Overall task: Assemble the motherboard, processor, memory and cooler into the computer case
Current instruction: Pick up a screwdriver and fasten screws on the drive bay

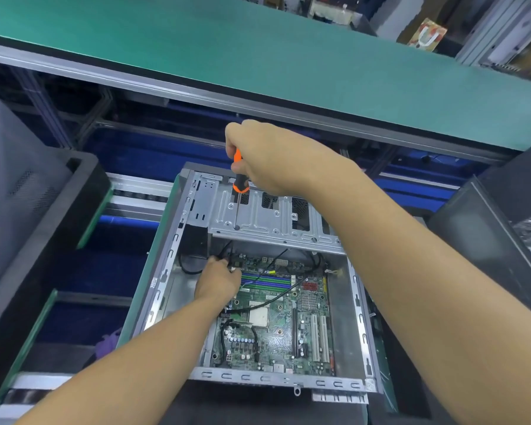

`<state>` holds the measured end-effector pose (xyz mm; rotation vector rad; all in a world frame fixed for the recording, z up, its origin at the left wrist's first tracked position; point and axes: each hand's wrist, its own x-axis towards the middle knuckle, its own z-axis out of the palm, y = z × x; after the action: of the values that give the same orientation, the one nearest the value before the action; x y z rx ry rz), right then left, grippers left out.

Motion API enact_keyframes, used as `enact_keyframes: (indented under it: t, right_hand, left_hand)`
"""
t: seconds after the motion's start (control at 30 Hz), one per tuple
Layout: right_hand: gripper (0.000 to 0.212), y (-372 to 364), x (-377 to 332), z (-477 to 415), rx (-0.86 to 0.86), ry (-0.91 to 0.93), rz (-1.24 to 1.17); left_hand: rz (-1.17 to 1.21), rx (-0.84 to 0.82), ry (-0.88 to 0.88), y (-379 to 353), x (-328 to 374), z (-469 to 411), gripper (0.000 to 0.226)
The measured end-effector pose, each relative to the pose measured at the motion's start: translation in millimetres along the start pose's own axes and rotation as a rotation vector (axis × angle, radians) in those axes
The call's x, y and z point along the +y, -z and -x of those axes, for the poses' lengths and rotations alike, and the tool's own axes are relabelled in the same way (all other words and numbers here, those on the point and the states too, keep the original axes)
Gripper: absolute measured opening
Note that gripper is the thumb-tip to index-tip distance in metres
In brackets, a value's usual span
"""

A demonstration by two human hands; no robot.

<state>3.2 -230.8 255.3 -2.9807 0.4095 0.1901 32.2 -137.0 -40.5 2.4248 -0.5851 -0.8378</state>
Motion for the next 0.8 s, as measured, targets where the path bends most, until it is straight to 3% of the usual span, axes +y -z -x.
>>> enact_keyframes:
  t: [0.27,0.5,0.7,0.8]
  right_hand:
    - [0.023,4.6,0.0,7.4,-0.108,-0.027,-0.100]
    - [0.029,3.1,1.3,4.8,-0.055,-0.019,-0.017]
    - [0.015,2.0,2.7,3.5,-0.028,-0.014,-0.006]
    - [0.029,1.8,2.9,3.1,0.009,-0.052,0.047]
  left_hand:
    - [0.004,-0.025,-0.030,2.1,-1.7,1.3,0.053]
    - [-0.011,-0.016,-0.032,-0.8,-2.2,-0.6,0.053]
    - [-0.019,-0.022,-0.041,-0.6,-1.3,-0.1,0.053]
    - [-0.016,-0.022,-0.044,-0.7,-1.6,-0.3,0.054]
